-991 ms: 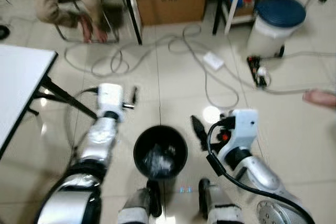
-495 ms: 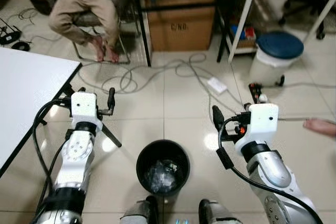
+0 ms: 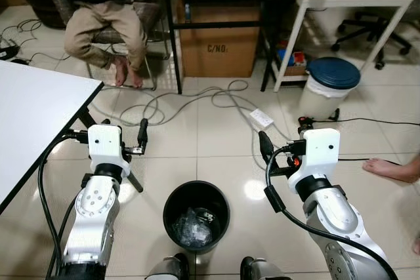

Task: Picking trash to rubbish bin

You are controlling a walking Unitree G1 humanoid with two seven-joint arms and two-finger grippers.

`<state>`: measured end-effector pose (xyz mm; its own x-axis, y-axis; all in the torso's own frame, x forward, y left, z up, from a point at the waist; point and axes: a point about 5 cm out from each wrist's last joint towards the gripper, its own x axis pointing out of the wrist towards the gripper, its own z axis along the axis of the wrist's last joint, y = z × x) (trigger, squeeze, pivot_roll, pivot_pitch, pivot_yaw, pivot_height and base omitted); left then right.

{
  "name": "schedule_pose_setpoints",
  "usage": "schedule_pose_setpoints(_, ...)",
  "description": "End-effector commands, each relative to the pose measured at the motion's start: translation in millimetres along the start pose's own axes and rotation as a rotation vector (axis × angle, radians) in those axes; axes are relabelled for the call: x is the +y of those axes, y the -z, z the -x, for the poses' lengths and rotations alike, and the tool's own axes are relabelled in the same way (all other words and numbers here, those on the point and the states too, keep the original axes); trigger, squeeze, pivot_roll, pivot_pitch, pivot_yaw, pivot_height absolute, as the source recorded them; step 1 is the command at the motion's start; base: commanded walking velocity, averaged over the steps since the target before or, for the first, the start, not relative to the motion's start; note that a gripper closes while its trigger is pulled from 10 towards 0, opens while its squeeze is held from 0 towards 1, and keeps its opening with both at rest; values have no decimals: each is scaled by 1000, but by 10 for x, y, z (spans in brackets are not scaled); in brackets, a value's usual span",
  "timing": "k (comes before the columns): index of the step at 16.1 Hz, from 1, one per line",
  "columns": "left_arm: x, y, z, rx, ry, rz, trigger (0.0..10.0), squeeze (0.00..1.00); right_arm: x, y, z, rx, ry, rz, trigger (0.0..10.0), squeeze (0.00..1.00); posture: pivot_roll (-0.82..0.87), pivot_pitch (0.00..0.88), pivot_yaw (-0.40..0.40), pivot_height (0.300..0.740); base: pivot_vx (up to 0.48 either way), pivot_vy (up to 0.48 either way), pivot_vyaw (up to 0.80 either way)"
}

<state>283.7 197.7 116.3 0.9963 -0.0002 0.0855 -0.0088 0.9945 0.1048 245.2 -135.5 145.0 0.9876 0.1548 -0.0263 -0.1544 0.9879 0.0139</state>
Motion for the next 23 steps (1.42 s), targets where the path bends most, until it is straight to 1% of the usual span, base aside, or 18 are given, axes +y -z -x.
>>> schedule_pose_setpoints(1, -4, -32, 60, 4, 0, 13, 10000, 0, -1, -17, -10, -15, -10, 11, 10000, 0, -90, 117, 49, 740, 0, 0, 638)
schedule_pose_setpoints(4, -12, -46, 82, 10, -1, 14, 10000, 0, -1, -25, -15, -24, -13, 20, 10000, 0, -89, 117, 50, 740, 0, 0, 765)
schedule_pose_setpoints(7, -47, -118, 52, 21, 6, 26, 10000, 0, 11, -23, -24, -32, -13, 21, 10000, 0, -90, 119, 58, 740, 0, 0, 769)
schedule_pose_setpoints(12, -46, -159, 42, 17, 11, 19, 10000, 0, 20, -11, -24, -33, -11, 15, 10000, 0, -89, 122, 65, 740, 0, 0, 766)
schedule_pose_setpoints(19, 3, -193, 33, 24, -16, -2, 10000, 0, 49, -14, -20, -42, -25, 13, 10000, 0, -82, 128, 68, 740, 0, 0, 763)
schedule_pose_setpoints(23, 24, -198, -3, 28, -28, -6, 10000, 0, 42, -5, -17, -41, -22, 17, 10000, 0, -87, 124, 69, 740, 0, 0, 759)
